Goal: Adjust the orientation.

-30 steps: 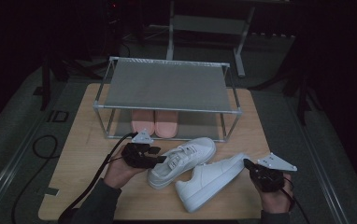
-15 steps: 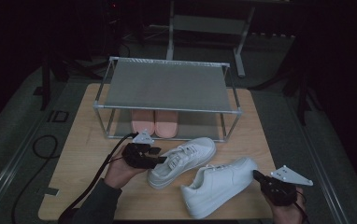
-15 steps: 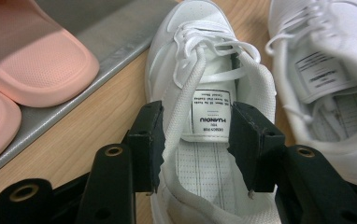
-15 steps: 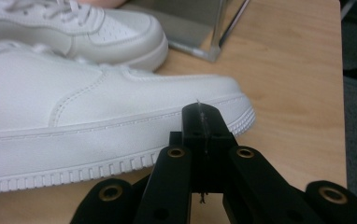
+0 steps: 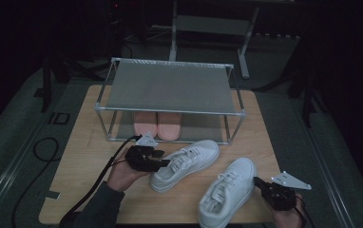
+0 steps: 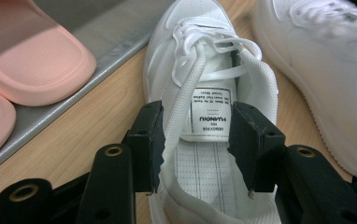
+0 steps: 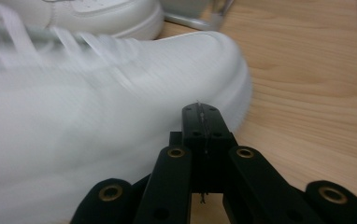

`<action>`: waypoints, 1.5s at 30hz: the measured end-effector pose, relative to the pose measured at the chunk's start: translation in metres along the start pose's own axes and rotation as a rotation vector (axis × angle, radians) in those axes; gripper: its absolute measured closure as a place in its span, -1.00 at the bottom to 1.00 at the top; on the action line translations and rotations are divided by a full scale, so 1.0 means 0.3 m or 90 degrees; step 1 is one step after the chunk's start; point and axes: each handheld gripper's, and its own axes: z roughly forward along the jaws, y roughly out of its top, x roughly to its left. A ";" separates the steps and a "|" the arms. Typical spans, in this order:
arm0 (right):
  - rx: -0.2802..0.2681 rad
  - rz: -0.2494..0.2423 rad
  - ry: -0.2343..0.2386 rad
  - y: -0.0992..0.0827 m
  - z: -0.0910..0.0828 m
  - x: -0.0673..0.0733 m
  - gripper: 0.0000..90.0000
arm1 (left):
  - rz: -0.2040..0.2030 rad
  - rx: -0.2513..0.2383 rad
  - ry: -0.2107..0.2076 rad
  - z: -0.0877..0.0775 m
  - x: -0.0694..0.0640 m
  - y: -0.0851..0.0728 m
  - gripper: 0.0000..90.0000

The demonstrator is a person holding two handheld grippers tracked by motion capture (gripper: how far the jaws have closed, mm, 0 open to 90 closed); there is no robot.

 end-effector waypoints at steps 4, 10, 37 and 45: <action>0.000 -0.009 0.006 0.013 0.019 0.016 1.00 | 0.000 -0.002 0.003 -0.009 0.001 -0.002 0.22; -0.005 -0.015 -0.005 0.012 0.005 0.022 1.00 | 0.000 -0.003 0.008 -0.013 0.003 -0.003 0.21; 0.059 -0.043 0.036 -0.117 -0.046 0.088 1.00 | -0.024 -0.008 0.023 -0.018 0.031 -0.026 0.16; 0.061 -0.053 0.041 -0.111 -0.040 0.101 1.00 | -0.020 0.000 0.017 -0.008 0.030 -0.026 0.17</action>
